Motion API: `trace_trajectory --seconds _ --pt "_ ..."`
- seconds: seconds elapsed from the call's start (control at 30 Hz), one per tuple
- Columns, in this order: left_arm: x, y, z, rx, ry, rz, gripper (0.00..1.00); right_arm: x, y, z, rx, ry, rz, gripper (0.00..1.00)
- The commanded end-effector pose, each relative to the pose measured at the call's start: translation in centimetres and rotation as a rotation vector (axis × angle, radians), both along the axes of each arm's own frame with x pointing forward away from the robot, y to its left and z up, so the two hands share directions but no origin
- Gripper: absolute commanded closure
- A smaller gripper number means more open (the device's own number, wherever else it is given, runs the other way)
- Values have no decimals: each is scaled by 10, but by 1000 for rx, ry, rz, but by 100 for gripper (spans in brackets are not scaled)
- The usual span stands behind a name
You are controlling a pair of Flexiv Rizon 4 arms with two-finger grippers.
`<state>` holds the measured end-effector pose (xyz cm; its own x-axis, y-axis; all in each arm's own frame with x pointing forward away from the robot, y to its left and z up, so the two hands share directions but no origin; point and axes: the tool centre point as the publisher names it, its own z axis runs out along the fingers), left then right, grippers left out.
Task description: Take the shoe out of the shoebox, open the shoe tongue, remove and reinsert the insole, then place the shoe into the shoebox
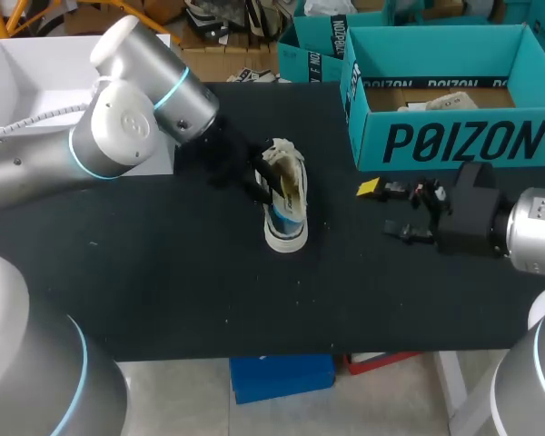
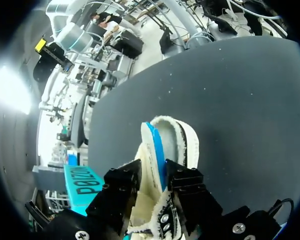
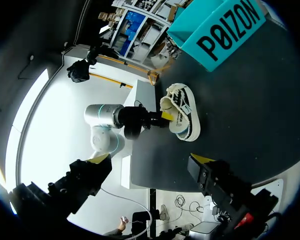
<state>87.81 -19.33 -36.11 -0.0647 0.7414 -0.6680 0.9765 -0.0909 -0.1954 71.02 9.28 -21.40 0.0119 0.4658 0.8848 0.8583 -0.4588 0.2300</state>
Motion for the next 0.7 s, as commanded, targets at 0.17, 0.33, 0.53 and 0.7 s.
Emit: trace_trajectory --seconds 0.17,0.33,0.53,0.7 --pt "-30 14 8 -22 -5 -37 53 0 0 0 0 0 0 0" --pt "-34 8 5 -23 4 -60 67 0 0 0 0 0 0 0" --pt "-37 4 2 -2 2 -88 98 0 0 0 0 0 0 0" --pt "-37 11 -2 58 -16 -95 100 0 0 0 0 0 0 0"
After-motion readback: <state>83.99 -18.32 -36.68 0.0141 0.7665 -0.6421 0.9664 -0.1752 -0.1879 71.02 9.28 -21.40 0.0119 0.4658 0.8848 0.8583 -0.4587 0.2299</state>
